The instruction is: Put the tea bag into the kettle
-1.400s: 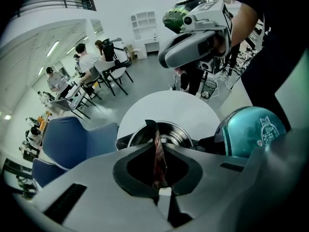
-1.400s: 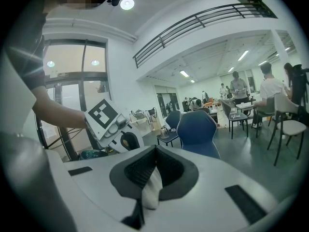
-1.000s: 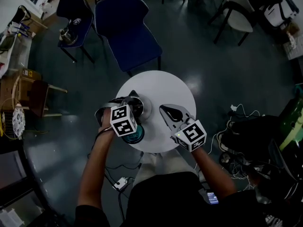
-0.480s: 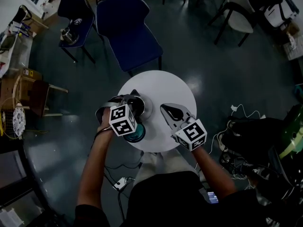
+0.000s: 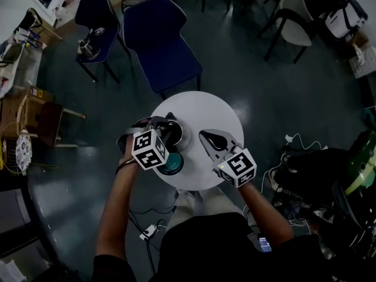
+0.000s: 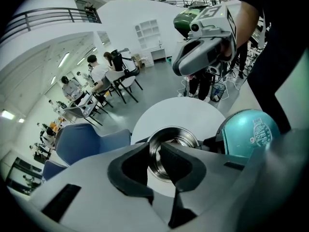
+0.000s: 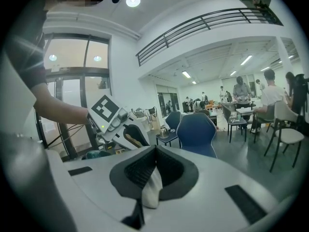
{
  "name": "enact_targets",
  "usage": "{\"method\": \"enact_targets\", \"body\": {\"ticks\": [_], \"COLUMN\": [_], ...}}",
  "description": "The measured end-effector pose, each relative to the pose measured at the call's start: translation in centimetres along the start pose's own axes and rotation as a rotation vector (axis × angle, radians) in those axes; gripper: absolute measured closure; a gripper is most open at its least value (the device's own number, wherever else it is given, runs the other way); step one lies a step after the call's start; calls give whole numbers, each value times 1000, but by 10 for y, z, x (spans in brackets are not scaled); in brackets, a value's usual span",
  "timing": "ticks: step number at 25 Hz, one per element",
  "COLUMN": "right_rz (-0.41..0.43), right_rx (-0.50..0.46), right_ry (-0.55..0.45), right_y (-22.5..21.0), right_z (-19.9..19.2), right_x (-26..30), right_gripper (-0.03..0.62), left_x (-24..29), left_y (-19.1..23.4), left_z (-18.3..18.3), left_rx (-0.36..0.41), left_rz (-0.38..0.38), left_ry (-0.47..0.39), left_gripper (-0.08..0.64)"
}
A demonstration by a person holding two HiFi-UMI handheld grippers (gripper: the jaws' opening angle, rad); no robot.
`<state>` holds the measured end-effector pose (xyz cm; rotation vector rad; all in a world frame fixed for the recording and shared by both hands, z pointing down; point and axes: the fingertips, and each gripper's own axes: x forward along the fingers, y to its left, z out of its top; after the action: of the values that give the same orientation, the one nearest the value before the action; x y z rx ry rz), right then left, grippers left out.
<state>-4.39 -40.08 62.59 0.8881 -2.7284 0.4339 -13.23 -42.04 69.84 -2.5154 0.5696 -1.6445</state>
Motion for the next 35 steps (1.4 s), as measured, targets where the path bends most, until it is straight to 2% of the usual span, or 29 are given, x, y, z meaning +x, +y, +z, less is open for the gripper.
{"method": "enact_targets", "body": {"ticks": [5, 9, 16, 24, 31, 35], "right_rz": [-8, -10, -21, -17, -37, -59], "right_rx": [-47, -36, -84, -114, -138, -151], "right_ry": [-8, -29, -62, -116, -165, -201], "right_y": [16, 28, 61, 110, 140, 154], "right_z": [16, 33, 56, 84, 105, 114], "right_x": [-8, -10, -26, -43, -63, -69], "right_gripper": [575, 575, 575, 575, 575, 575], "left_x": [-27, -53, -104, -170, -236, -256], "left_y": [-2, 1, -12, -36, -54, -68], "left_z": [5, 7, 16, 22, 33, 27], "left_rx": [-12, -25, -75, -180, -292, -341], "left_rz": [30, 81, 157, 249, 345, 353], "left_ry": [-36, -71, -166, -347, -623, -719], "left_gripper": [493, 517, 535, 543, 544, 543]}}
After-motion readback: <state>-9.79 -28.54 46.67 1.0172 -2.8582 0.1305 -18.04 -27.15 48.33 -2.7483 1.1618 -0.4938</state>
